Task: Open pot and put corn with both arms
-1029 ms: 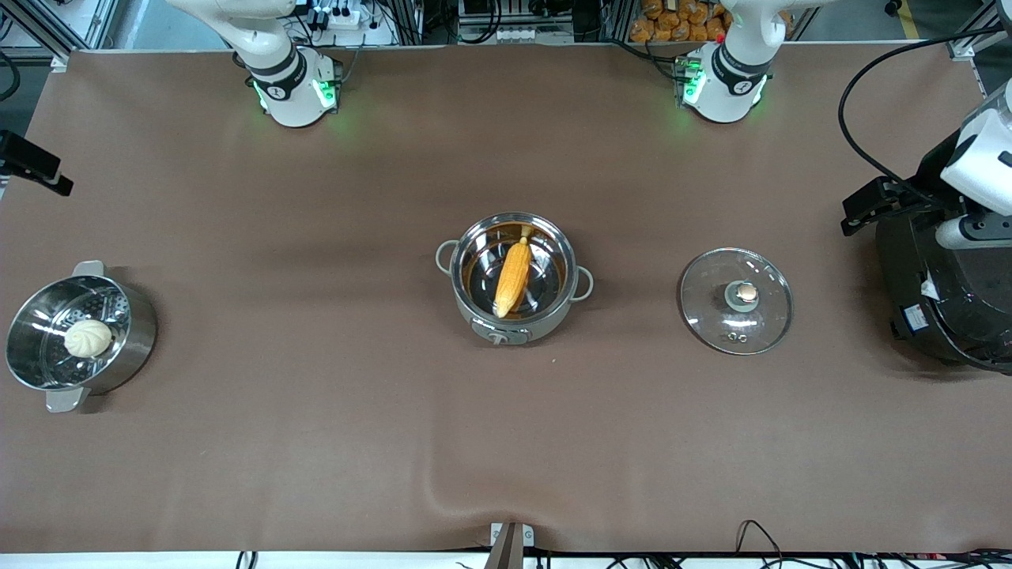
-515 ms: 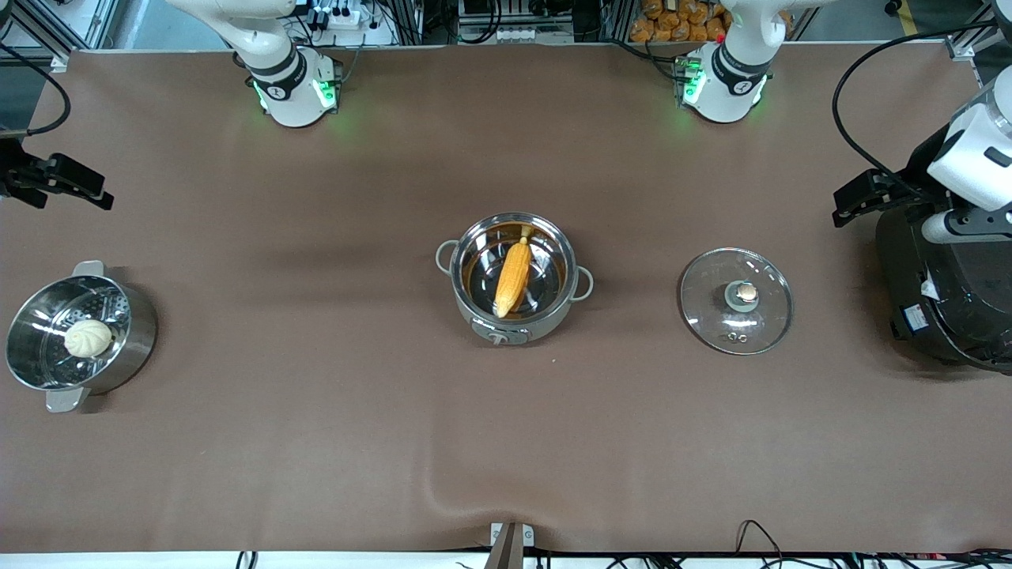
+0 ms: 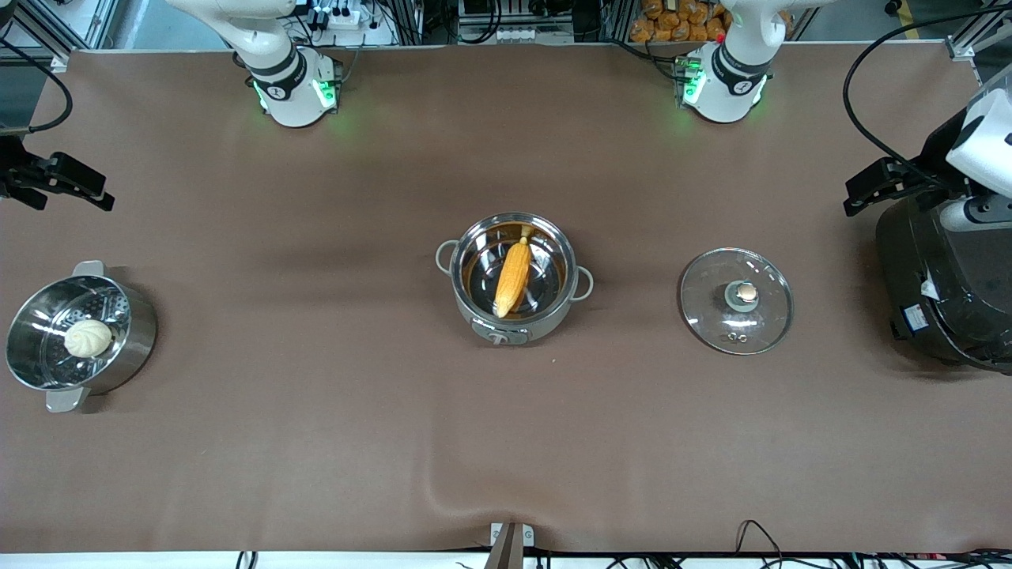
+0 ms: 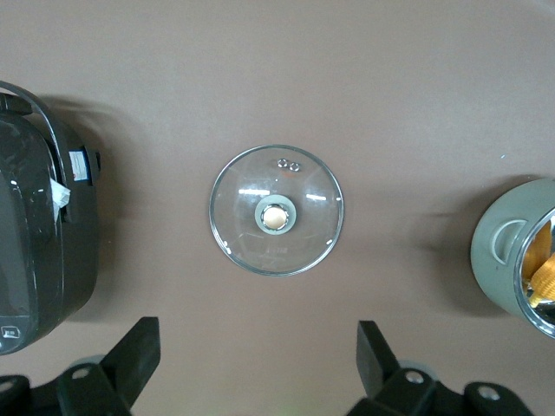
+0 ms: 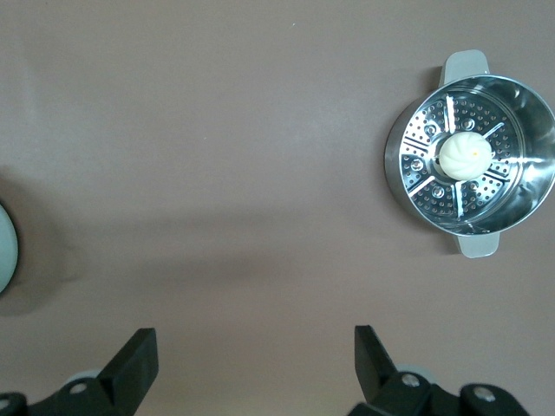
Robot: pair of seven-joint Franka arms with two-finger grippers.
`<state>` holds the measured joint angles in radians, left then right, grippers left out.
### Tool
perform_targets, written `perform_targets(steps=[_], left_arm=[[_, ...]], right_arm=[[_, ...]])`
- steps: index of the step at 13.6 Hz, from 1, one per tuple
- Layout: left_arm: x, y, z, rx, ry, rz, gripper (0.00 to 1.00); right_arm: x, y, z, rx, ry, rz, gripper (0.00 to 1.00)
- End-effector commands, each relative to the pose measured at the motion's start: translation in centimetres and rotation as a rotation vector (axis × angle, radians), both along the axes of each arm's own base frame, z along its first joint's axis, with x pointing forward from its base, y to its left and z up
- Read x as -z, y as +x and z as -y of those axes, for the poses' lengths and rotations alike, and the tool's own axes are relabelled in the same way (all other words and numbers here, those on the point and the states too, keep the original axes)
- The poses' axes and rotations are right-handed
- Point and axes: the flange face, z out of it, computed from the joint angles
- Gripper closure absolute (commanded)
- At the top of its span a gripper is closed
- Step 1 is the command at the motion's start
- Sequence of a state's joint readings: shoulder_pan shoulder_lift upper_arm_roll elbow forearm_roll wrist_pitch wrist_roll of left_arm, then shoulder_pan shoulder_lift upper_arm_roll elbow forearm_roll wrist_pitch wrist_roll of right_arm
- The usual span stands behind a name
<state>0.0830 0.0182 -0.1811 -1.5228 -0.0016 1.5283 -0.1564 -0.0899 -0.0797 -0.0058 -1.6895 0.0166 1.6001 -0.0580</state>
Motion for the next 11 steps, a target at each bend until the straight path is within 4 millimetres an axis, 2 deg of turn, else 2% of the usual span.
perform_targets(steps=[1, 11], left_arm=[[-0.91, -0.35, 0.06, 0.0, 0.0, -0.012, 0.0], [-0.6, -0.67, 0.67, 0.016, 0.04, -0.037, 0.0]], right_arm=[[-0.14, -0.85, 0.0, 0.002, -0.003, 0.003, 0.0], [-0.18, -0.87, -0.17, -0.012, -0.001, -0.01, 0.0]])
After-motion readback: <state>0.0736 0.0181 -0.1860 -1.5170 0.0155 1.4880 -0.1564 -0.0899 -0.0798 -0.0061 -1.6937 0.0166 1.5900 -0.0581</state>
